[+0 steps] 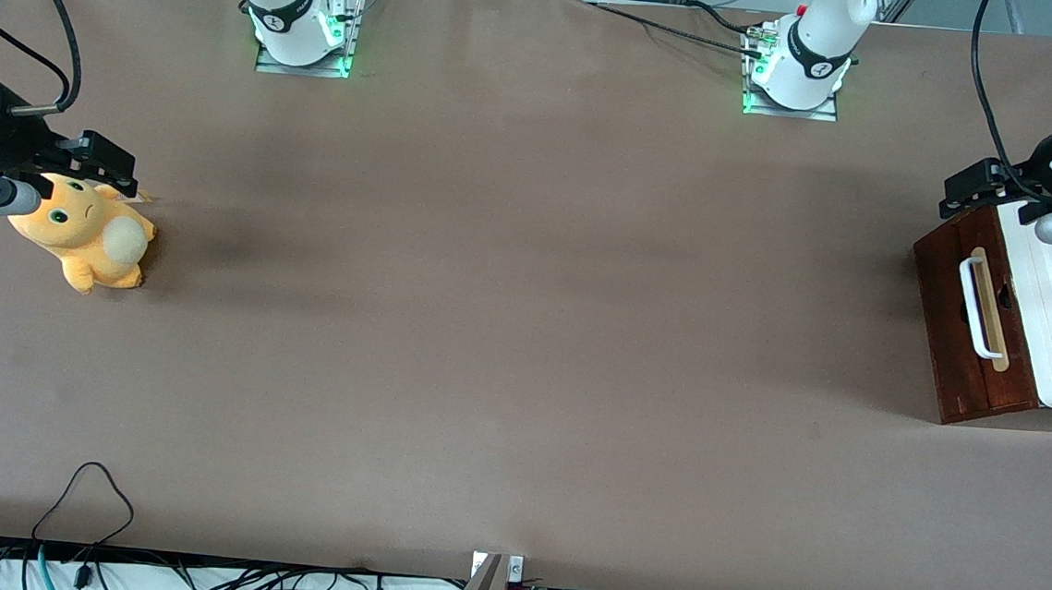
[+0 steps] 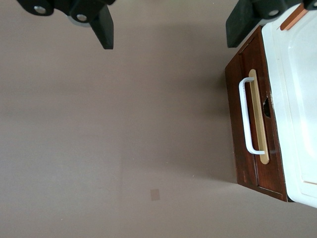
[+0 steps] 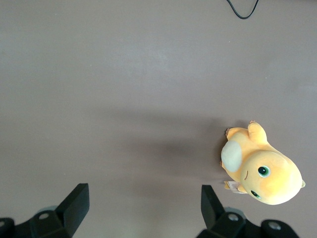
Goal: Open lower drawer with left arm only
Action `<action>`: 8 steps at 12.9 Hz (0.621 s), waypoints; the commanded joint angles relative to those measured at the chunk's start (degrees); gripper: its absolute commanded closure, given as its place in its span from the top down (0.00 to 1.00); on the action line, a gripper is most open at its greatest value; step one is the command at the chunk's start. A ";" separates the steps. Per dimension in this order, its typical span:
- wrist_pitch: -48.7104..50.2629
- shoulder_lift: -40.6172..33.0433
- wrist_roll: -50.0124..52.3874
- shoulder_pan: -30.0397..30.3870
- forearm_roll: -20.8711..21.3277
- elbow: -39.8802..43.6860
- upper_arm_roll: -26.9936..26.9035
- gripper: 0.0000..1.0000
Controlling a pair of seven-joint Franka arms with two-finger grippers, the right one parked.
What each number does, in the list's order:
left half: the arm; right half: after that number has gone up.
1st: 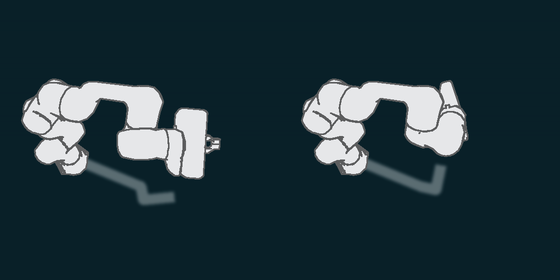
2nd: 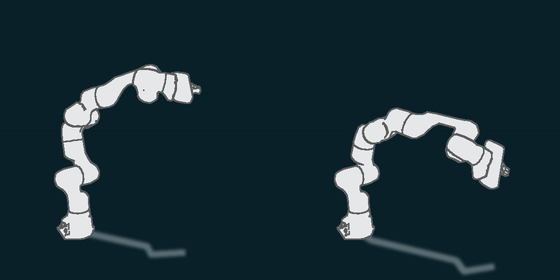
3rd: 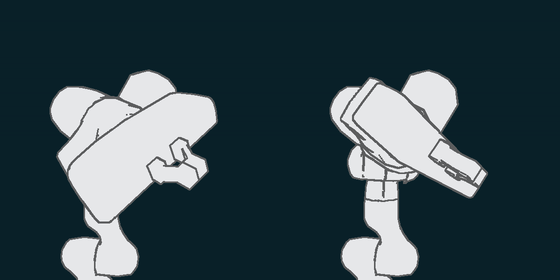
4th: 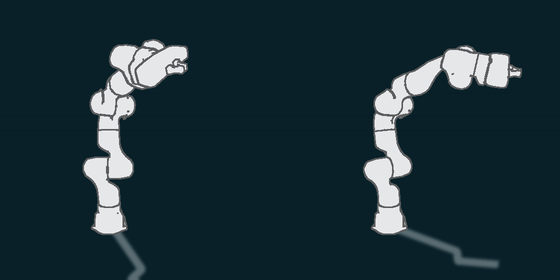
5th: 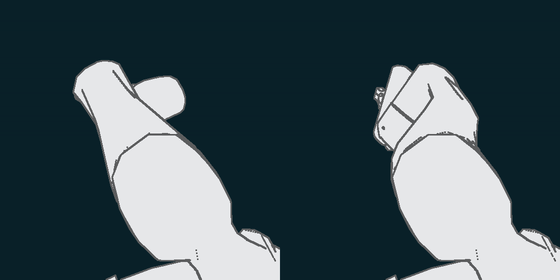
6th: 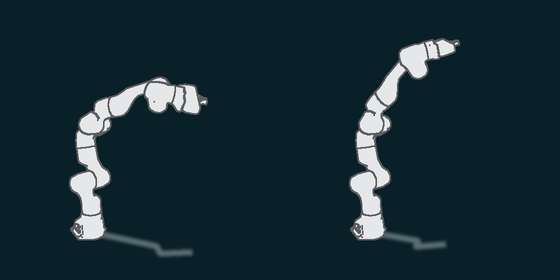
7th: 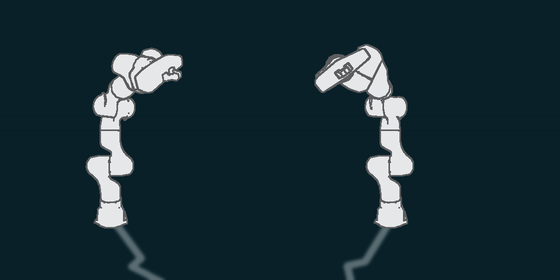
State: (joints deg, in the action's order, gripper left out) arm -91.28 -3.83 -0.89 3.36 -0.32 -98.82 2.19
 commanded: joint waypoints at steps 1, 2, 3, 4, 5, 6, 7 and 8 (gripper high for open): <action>0.82 -1.53 -0.17 -0.46 1.03 -1.37 -0.35 1.00; 0.93 -1.35 0.18 -0.55 1.03 -1.28 -0.35 1.00; 0.93 -1.35 0.10 -0.55 1.03 -1.28 -0.35 1.00; 0.75 -1.26 0.09 -0.46 0.85 -1.28 -0.35 1.00; 0.75 -1.26 -0.08 -0.46 0.68 -1.28 -0.43 1.00; 0.75 -1.35 0.18 -0.46 0.76 -1.28 -0.43 1.00; 0.75 -1.35 -0.25 -0.37 0.76 -1.28 -0.52 1.00; 1.01 -1.35 -0.08 -0.37 0.07 -1.37 -0.70 1.00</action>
State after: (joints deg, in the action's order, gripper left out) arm -90.74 -3.87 -0.89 3.36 -0.33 -99.09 2.15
